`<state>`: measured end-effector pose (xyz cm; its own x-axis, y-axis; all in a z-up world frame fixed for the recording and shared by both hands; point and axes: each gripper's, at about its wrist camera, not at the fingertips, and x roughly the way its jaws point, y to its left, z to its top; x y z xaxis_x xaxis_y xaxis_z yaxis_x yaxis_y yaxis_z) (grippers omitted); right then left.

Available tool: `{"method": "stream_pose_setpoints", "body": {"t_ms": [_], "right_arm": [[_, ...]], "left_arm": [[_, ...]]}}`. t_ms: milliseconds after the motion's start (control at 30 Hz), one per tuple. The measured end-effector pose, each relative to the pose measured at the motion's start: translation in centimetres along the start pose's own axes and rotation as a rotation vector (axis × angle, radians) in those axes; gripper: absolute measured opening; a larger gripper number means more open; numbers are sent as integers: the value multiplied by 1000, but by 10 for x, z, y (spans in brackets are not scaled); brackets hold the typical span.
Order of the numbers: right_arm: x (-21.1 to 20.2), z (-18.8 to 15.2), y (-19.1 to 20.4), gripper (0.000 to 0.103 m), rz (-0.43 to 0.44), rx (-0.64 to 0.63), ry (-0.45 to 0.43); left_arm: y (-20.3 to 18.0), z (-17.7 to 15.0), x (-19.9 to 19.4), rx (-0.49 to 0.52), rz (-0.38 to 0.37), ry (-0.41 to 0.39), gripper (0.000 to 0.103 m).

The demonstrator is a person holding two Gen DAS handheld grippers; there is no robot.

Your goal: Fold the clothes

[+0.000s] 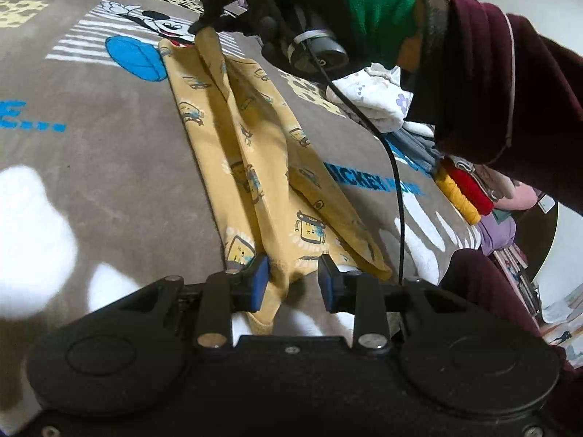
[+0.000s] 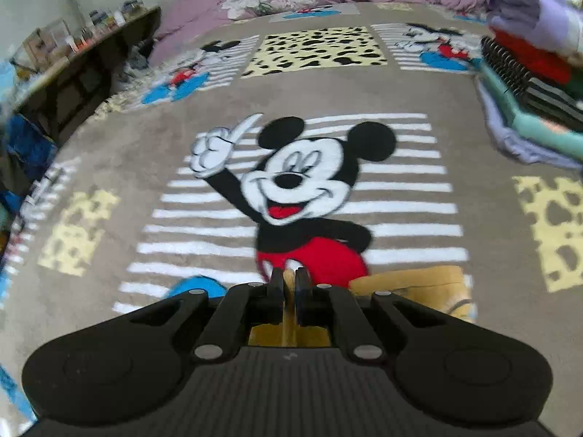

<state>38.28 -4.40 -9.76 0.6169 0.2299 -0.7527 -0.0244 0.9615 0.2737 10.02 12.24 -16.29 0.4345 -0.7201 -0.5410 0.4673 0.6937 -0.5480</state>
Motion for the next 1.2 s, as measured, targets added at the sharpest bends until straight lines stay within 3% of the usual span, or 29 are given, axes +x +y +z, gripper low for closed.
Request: {"method": "stream_pose_setpoints", "body": {"t_ms": [67, 133, 200, 367, 500, 600, 633, 733, 800, 967, 1067, 1200], "right_arm": [[-8, 5, -5, 16, 57, 13, -31], [-19, 11, -11, 35, 112, 12, -71], [-31, 15, -22, 41, 163, 28, -102], [-53, 3, -49, 41, 184, 17, -107], [-81, -43, -57, 41, 236, -65, -119], [-103, -89, -58, 41, 272, -151, -116], [-110, -103, -59, 41, 286, -167, -117], [-128, -131, -66, 41, 315, -137, -122], [-142, -147, -67, 41, 337, -144, -139], [-156, -173, -55, 41, 319, -251, -159], [-154, -183, -49, 41, 276, -335, -164], [-156, -189, -51, 40, 274, -360, -171]], "left_arm": [[1, 0, -2, -7, -1, -4, 29], [1, 1, -3, -12, 1, -10, 29], [1, 2, -5, -14, 7, -22, 29], [0, 3, -4, -14, 22, -27, 29], [2, 3, -3, -40, 30, -40, 29], [6, 4, 0, -84, 42, -51, 18], [7, 3, 0, -95, 45, -56, 8], [12, 3, -5, -147, 41, -85, 5], [17, 2, -13, -197, 22, -113, 5], [25, -1, -12, -264, 55, -77, 5], [23, 0, -19, -252, 59, -82, 5], [16, 8, -43, -190, 53, -149, 10]]}}
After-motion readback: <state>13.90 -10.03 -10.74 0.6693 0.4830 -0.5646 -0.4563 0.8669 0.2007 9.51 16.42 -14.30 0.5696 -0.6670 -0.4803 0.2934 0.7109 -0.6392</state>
